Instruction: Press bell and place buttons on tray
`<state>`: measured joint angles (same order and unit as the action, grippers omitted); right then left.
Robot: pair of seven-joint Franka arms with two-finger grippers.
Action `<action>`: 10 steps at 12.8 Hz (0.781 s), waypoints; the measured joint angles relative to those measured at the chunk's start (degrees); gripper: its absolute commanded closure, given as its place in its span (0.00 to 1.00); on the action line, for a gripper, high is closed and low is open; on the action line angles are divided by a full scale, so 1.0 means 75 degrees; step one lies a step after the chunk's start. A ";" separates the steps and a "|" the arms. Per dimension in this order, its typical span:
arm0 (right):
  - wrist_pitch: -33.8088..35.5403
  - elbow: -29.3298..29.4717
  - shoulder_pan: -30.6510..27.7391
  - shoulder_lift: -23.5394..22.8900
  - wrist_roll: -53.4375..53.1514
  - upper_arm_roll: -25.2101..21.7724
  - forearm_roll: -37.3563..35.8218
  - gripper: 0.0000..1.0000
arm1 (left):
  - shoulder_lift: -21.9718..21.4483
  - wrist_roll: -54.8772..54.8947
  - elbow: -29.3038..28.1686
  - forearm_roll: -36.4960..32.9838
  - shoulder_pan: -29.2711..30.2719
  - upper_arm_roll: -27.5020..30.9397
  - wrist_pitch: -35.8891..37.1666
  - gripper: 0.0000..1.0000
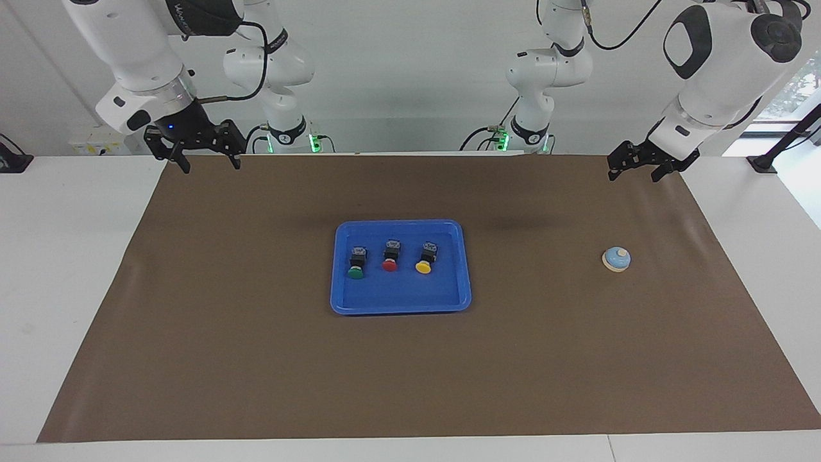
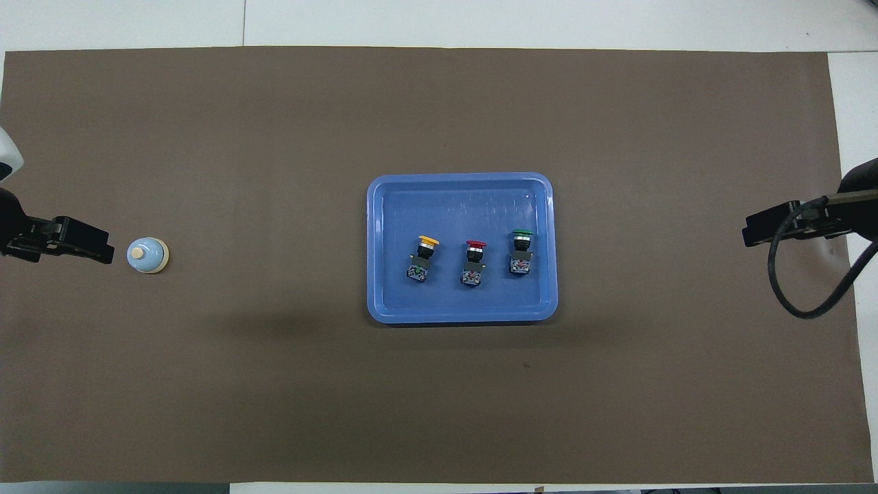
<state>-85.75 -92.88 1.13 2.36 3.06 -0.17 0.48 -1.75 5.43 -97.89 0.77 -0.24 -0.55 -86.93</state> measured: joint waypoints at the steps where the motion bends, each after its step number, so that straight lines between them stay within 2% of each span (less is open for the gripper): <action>1: 0.0000 0.0000 0.0000 0.0000 0.0000 0.0000 0.0000 0.00 | 0.0000 0.0000 0.0018 0.0000 -0.0002 -0.0003 0.0000 0.00; 10: 0.0000 0.0000 0.0000 0.0000 0.0000 0.0000 0.0000 0.00 | 0.0005 -0.0307 0.0148 0.0002 -0.0009 -0.0041 -0.0184 0.00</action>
<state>-85.75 -92.88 1.12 2.36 3.06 -0.18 0.48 -1.71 3.13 -96.78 0.79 -0.31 -0.86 -88.32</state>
